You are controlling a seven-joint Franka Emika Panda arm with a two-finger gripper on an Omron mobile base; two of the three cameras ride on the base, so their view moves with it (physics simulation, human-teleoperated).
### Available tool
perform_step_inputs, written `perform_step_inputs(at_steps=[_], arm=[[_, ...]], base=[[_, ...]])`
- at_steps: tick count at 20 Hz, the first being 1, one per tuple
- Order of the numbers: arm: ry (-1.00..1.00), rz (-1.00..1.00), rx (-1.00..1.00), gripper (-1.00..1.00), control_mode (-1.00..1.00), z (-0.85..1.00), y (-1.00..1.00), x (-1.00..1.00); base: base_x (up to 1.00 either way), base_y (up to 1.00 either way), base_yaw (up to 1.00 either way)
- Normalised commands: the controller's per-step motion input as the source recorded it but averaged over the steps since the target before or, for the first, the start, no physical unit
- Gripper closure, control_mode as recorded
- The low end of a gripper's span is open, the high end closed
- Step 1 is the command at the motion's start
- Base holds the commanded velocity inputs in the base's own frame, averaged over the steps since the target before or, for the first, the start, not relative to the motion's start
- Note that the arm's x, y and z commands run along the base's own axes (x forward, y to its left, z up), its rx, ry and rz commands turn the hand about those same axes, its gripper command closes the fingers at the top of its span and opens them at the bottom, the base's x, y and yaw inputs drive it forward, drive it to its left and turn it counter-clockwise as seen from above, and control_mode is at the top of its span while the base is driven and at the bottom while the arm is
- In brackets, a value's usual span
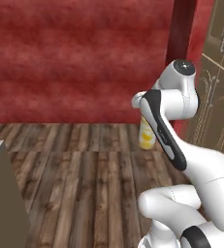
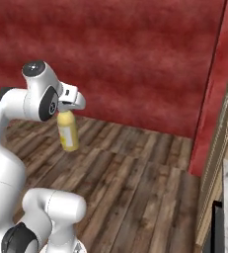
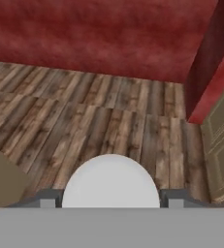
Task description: Move the drinks to the dining counter.
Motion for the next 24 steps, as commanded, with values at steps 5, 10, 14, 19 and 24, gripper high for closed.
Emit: perform_step_inputs(at_steps=[5, 10, 14, 19, 24], arm=[[0.00, 0.00, 0.00, 1.00, 1.00, 0.00, 0.00, 0.00], [0.00, 0.00, 0.00, 1.00, 1.00, 0.00, 0.00, 0.00], [0.00, 0.00, 0.00, 1.00, 1.00, 0.00, 0.00, 0.00], [0.00, 0.00, 0.00, 1.00, 1.00, 0.00, 0.00, 0.00], [0.00, 0.00, 0.00, 1.00, 1.00, 0.00, 0.00, 0.00]], base=[[-0.14, 0.16, 0.32], [-0.06, 0.16, 0.33], [-0.01, 0.16, 0.33], [-0.01, 0.19, 0.34], [0.00, 0.21, 0.33]])
